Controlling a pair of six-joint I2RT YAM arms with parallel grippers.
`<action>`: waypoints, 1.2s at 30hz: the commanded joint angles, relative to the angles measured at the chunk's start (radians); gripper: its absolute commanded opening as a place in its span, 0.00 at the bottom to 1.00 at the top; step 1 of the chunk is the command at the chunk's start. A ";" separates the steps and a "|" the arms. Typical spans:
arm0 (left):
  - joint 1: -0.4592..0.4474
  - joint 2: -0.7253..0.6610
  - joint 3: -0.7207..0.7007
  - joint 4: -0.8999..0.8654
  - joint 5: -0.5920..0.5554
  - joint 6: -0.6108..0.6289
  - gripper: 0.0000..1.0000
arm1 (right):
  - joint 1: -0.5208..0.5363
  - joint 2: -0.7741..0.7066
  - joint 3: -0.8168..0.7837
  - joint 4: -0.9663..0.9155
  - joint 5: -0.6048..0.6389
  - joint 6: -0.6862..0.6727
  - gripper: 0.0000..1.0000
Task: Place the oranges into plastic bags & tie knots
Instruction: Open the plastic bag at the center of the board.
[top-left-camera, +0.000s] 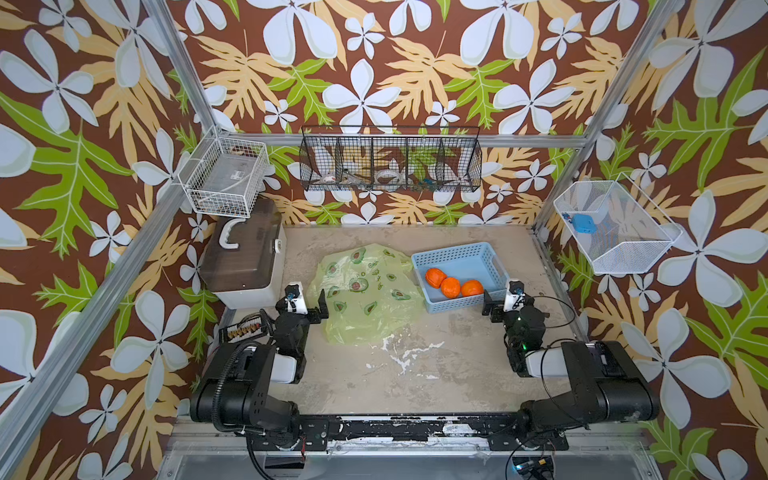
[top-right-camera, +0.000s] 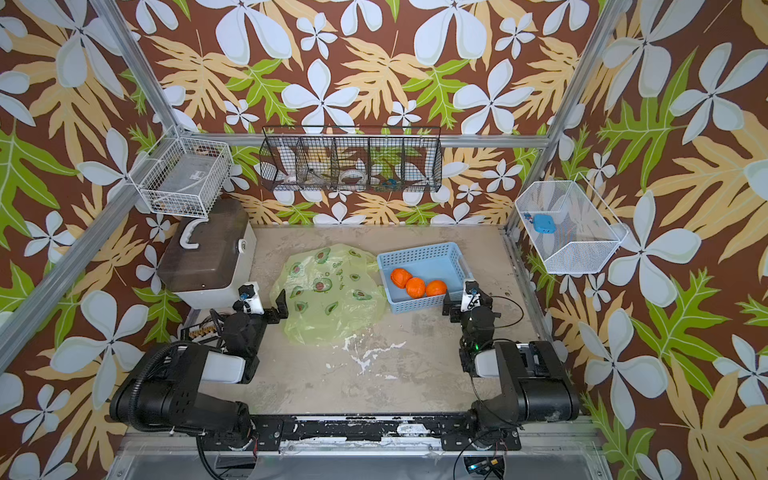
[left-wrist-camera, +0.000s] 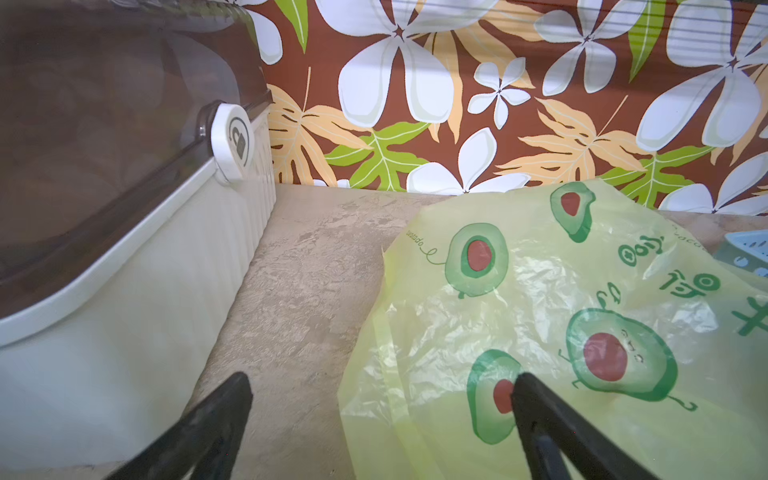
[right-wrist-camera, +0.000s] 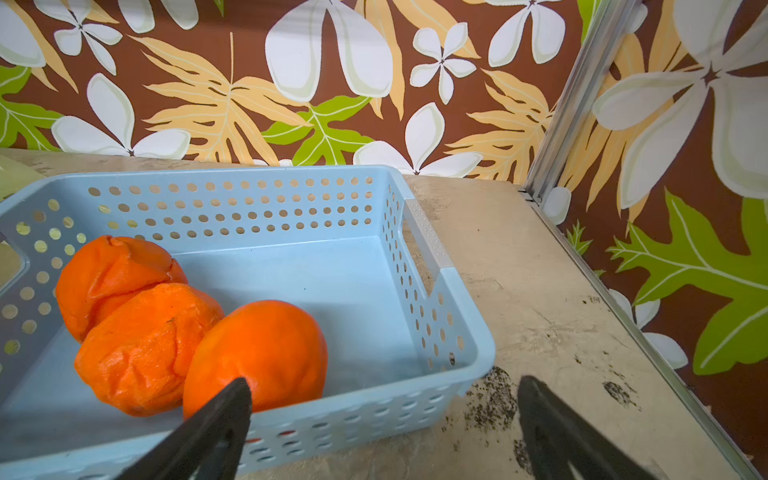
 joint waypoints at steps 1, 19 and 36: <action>0.001 -0.003 0.002 0.019 -0.009 0.004 1.00 | -0.001 -0.005 -0.001 0.009 -0.004 0.004 0.99; 0.001 0.003 0.005 0.020 -0.009 0.004 1.00 | 0.000 -0.003 0.005 0.002 0.012 0.010 1.00; 0.001 -0.463 0.173 -0.644 -0.446 -0.280 1.00 | -0.001 -0.345 0.279 -0.692 0.172 0.292 0.99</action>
